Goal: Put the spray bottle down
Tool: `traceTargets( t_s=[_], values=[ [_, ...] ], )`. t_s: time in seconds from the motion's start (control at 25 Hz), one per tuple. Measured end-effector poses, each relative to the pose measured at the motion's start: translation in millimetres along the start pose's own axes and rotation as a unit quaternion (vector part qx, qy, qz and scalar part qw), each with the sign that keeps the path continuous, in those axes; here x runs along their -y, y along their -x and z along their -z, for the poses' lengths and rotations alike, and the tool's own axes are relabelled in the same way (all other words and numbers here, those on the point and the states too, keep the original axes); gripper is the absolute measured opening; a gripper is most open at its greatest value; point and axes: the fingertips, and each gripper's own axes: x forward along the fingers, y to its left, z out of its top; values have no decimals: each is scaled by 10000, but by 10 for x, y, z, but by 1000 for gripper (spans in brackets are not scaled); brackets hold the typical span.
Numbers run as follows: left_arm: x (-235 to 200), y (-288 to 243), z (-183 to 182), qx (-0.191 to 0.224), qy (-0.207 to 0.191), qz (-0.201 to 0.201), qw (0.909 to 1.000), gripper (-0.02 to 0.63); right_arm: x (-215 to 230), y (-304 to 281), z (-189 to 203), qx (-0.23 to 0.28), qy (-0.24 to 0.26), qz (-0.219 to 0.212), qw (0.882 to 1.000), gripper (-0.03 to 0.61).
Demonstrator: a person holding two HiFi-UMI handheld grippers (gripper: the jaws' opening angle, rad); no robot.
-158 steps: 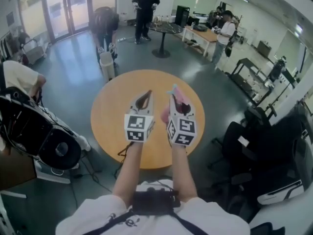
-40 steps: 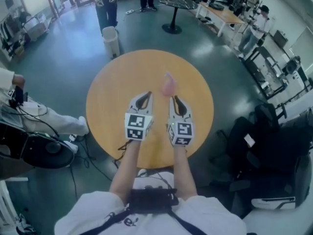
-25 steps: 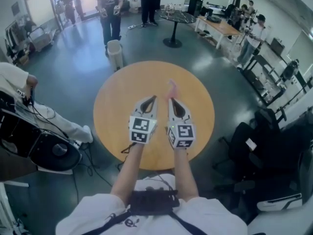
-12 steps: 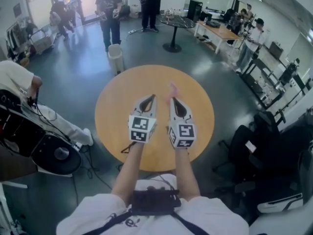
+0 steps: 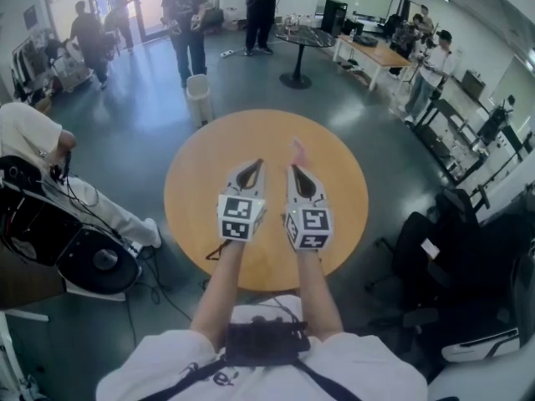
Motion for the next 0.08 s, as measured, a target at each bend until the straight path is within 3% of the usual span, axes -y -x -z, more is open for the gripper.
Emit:
traceTargets(
  t_s=[0.08],
  values=[
    [-31, 25, 7, -15, 5, -17, 10000, 11, -12, -5, -2, -25, -33, 18, 10000, 23]
  ],
)
